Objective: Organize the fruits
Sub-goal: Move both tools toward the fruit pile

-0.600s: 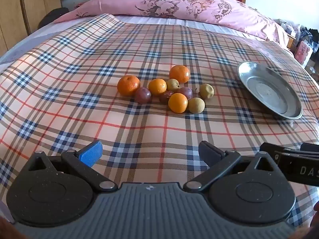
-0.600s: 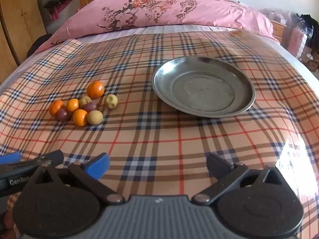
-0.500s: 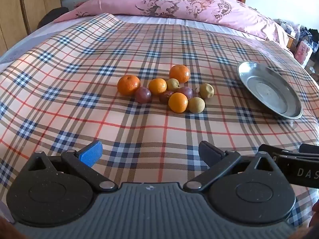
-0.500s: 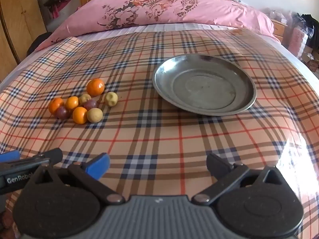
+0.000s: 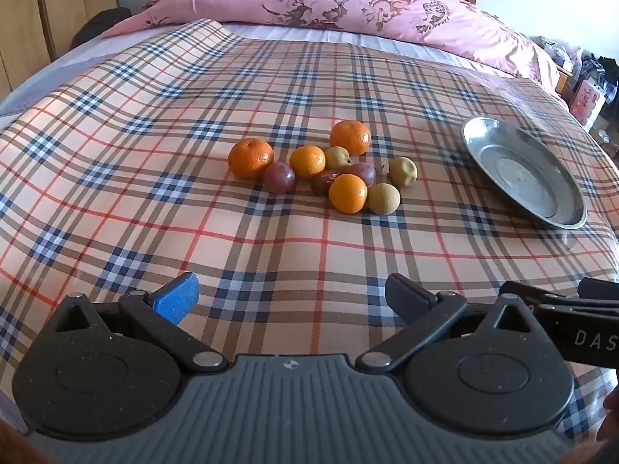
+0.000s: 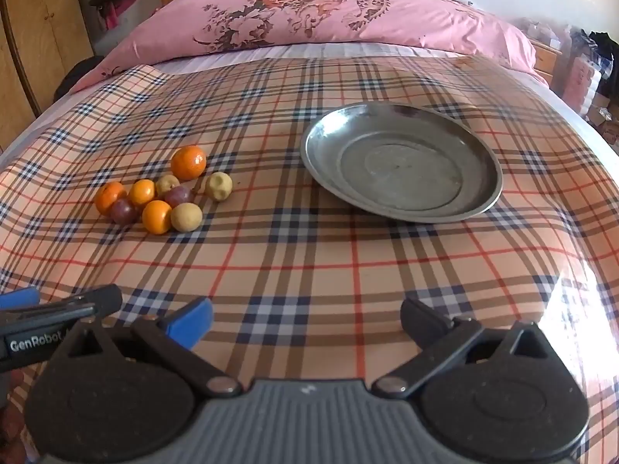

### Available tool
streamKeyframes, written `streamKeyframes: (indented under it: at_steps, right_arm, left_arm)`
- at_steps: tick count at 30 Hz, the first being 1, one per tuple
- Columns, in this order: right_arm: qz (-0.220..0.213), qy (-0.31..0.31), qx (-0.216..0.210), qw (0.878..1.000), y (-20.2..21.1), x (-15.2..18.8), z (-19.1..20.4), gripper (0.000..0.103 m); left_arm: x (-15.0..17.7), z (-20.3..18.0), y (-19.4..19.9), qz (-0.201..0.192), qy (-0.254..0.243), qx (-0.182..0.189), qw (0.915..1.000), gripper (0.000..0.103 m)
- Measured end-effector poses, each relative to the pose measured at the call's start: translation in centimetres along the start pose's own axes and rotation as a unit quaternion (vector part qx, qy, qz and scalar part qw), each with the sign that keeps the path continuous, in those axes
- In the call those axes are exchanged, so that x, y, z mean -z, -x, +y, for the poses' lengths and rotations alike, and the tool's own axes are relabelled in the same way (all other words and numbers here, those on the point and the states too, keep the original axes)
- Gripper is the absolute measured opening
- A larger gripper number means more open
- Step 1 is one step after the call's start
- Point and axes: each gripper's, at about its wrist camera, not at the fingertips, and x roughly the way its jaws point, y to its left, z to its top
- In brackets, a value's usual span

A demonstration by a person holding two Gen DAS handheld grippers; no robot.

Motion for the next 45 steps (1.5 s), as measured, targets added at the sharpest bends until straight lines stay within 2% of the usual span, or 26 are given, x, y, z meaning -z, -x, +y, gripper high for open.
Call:
streamKeyframes:
  at_steps: [45]
  right_arm:
    - [0.004, 0.015, -0.014, 1.0, -0.1, 0.0, 1.4, 0.102]
  left_arm:
    - [-0.2, 0.6, -0.1, -0.008, 0.008, -0.001, 0.9999, 0.103]
